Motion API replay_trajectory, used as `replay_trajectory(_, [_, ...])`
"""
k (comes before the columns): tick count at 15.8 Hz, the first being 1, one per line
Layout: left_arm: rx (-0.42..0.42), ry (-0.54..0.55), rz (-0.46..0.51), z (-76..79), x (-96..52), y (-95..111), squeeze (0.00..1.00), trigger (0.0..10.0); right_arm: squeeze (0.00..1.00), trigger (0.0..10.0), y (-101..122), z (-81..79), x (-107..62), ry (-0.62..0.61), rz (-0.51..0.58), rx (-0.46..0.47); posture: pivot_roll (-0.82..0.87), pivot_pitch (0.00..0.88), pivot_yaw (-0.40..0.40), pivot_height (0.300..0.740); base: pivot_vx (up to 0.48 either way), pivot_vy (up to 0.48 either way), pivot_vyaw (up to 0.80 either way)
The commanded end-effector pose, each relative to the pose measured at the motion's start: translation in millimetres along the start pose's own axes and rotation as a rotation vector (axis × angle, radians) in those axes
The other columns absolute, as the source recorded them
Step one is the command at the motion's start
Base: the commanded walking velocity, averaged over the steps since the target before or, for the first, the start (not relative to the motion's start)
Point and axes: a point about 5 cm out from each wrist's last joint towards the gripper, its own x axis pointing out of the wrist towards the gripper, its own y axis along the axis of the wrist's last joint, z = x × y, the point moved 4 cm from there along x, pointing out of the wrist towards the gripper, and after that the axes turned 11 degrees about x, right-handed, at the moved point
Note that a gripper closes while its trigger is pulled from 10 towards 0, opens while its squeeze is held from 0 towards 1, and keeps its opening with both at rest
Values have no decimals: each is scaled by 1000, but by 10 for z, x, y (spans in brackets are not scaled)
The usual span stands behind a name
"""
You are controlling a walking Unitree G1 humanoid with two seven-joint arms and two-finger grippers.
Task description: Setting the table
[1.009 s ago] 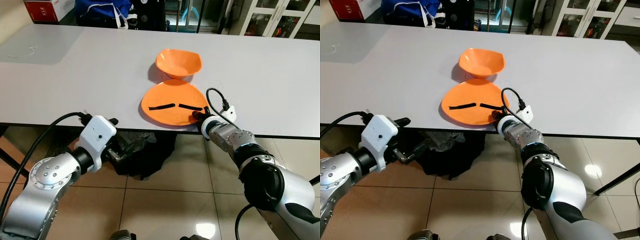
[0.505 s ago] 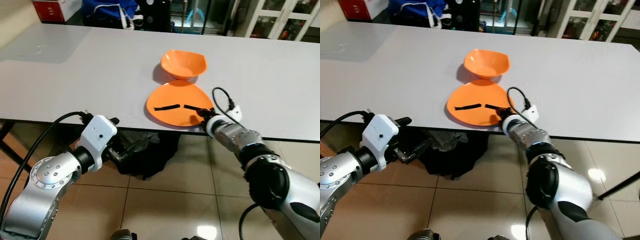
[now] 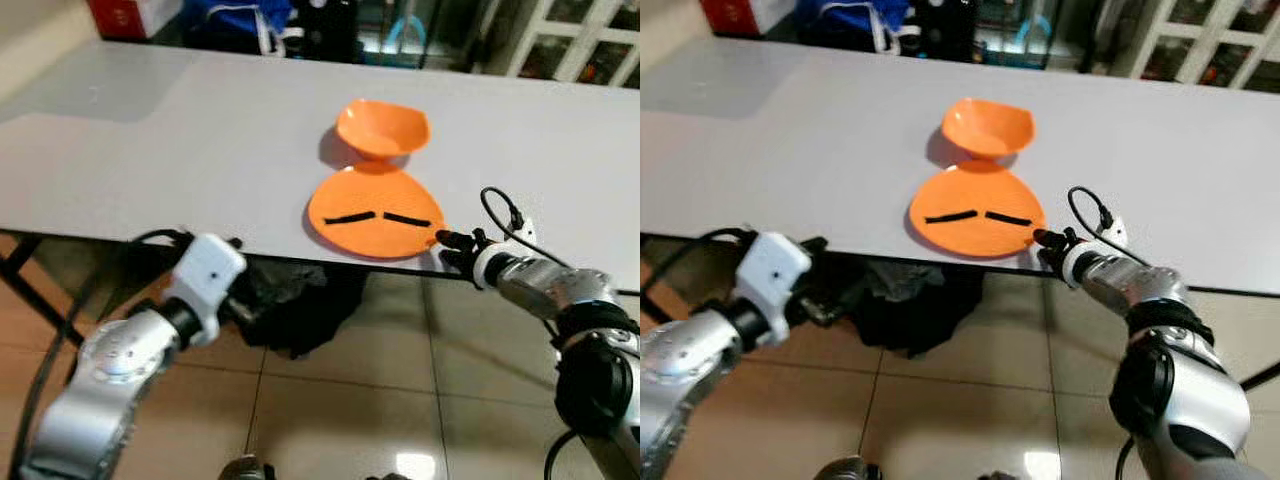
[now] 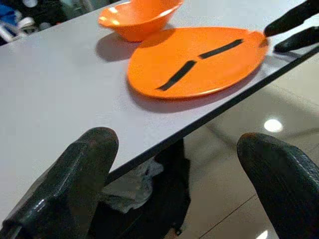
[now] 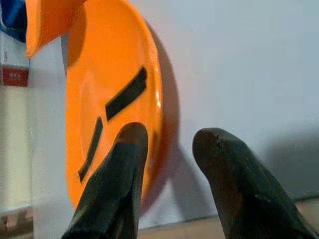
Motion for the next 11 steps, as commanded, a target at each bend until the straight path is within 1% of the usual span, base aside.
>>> replay_trajectory(1, [3,4,7,8,53,30,0,10000,0,10000,-18,101,-90,-36,-39,2,34,58,-10,740,0,0,0])
replay_trajectory(2, [0,5,14,9,72,45,0,10000,0,10000,-35,102,-114,-33,-52,0,34,58,-10,740,0,0,0])
replay_trajectory(3, [4,11,22,17,103,70,0,10000,0,10000,-37,129,-148,-29,-31,-20,44,56,-19,740,0,0,0])
replay_trajectory(4, [-3,46,35,-31,91,106,0,10000,0,10000,73,-9,-237,48,84,-82,53,60,-30,740,0,0,0])
replay_trajectory(5, [-9,81,45,-84,70,126,0,10000,0,10000,153,-152,-312,109,175,-139,54,63,-33,740,0,0,0])
replay_trajectory(6, [-23,176,47,-209,35,135,0,10000,0,10000,279,-455,-489,182,378,-370,52,68,-36,740,0,0,0])
replay_trajectory(7, [-34,327,33,-385,-9,148,0,10000,0,10000,53,-992,-715,247,590,-915,50,69,-42,740,0,0,0])
replay_trajectory(8, [-17,369,50,-416,-5,212,0,10000,0,10000,-142,-1100,-757,249,597,-964,49,68,-47,740,0,480,0])
replay_trajectory(9, [-12,381,54,-422,-2,229,0,10000,0,10000,-202,-1121,-772,253,593,-955,49,68,-47,740,0,480,0])
replay_trajectory(10, [4,418,51,-436,15,261,0,10000,0,10000,-342,-1054,-801,242,607,-912,48,71,-44,740,0,480,0])
replay_trajectory(11, [-30,443,31,-438,31,237,0,10000,0,10000,-433,-930,-808,206,636,-893,47,74,-36,740,0,480,0])
